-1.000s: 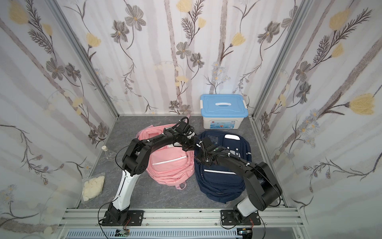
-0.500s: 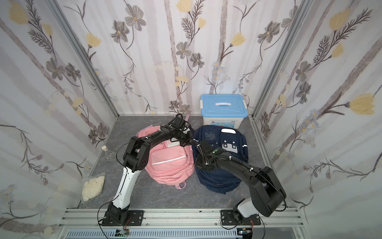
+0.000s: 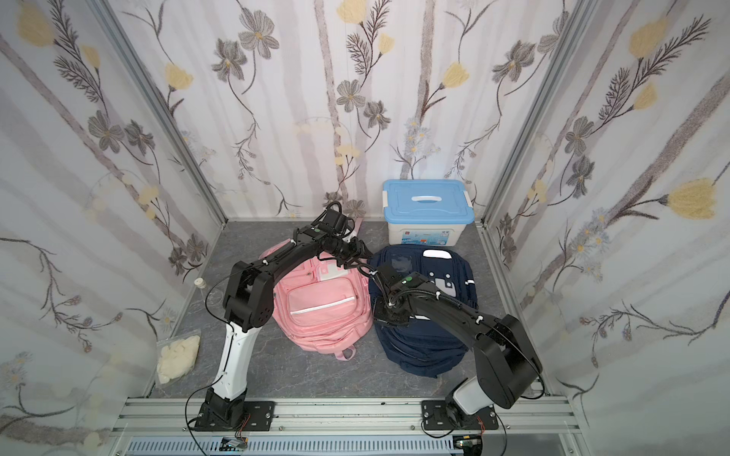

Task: Zip up the backpack
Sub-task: Zip the zipper on the backpack.

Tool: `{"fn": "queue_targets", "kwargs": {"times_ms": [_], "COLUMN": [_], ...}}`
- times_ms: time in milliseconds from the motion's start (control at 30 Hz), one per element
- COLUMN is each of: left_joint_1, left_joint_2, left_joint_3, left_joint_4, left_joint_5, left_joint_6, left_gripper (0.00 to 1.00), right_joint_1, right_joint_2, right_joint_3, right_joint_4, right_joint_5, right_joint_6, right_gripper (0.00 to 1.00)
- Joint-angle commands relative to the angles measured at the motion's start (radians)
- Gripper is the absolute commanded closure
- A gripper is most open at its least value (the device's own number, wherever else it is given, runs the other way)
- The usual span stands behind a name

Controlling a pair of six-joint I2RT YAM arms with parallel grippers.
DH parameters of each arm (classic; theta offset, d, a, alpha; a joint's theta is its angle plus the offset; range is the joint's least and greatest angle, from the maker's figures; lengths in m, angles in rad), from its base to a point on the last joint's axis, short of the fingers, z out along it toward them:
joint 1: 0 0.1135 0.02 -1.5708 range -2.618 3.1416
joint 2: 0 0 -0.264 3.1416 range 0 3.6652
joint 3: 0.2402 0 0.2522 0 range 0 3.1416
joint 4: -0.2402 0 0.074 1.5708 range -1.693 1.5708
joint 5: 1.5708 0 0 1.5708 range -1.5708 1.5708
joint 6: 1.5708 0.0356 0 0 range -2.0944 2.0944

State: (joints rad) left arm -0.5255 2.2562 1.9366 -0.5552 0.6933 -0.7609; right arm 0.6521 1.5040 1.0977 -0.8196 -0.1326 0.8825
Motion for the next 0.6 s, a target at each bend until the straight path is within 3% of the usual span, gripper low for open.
{"fn": "queue_targets", "kwargs": {"times_ms": [0, 67, 333, 567], "left_joint_1": [0.001, 0.001, -0.053, -0.097], "left_joint_2": [-0.050, -0.105, -0.183, -0.203], "left_joint_3": [-0.109, -0.199, -0.337, -0.401], "left_joint_4": [0.043, 0.151, 0.391, 0.398], "left_joint_5": [0.114, 0.137, 0.221, 0.242], "left_joint_6": [-0.074, -0.151, -0.384, -0.420], "left_gripper": [0.51, 0.56, 0.59, 0.63], "right_joint_1": [0.000, 0.000, 0.001, 0.001], "right_joint_2": [-0.018, -0.019, -0.016, -0.014], "right_joint_3": [0.028, 0.026, 0.022, 0.035], "right_joint_4": [-0.012, -0.010, 0.013, 0.017], "right_joint_5": [0.002, 0.004, 0.007, 0.027], "right_joint_6": [-0.042, -0.048, -0.068, -0.077], "right_gripper": [1.00, 1.00, 1.00, 1.00]}}
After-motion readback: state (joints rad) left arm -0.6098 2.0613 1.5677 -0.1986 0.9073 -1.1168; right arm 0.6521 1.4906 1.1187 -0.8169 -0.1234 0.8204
